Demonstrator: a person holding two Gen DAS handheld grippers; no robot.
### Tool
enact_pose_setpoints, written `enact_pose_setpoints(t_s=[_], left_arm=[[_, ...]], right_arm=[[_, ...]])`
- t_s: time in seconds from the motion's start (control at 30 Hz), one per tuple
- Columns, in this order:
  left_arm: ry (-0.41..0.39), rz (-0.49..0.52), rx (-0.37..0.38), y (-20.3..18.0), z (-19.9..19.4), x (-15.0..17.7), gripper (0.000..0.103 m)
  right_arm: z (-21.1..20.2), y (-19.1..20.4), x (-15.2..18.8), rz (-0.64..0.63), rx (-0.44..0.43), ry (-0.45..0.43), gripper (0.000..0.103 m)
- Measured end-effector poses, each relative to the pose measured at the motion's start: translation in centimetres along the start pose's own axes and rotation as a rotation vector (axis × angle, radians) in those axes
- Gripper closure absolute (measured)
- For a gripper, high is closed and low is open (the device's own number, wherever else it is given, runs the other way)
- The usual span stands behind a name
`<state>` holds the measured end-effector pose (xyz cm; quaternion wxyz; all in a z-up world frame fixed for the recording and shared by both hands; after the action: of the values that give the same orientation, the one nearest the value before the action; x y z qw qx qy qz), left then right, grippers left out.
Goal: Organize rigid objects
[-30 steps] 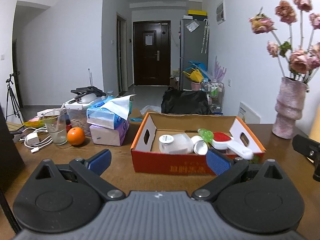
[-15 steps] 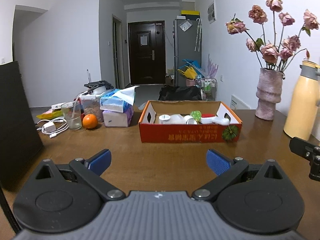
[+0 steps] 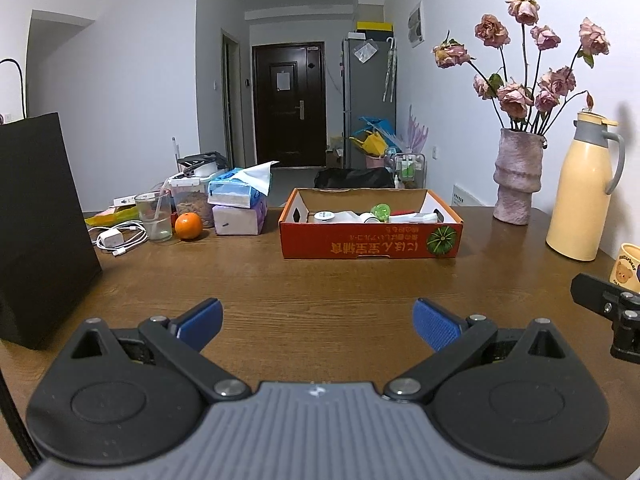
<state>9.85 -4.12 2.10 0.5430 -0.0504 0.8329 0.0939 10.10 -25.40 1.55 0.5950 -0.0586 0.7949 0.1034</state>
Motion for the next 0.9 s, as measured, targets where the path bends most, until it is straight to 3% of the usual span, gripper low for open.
enact_pose_setpoints(t_s=[0.9], left_arm=[[-0.010, -0.005, 0.004, 0.00, -0.79, 0.06, 0.000]], right_arm=[[-0.95, 0.64, 0.16, -0.013, -0.008, -0.008, 0.000]])
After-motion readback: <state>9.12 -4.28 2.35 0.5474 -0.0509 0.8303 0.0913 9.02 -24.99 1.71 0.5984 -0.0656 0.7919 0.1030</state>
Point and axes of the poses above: each gripper's, at about its wrist camera, not at the fingertips, and z roughly the way its jaws point, y to its left, x to its underside, the point moved 3 cm from there along z, roughly the way its jaws point, and after that the axes turned 9 degrees about -x, right-handed, at the moved point
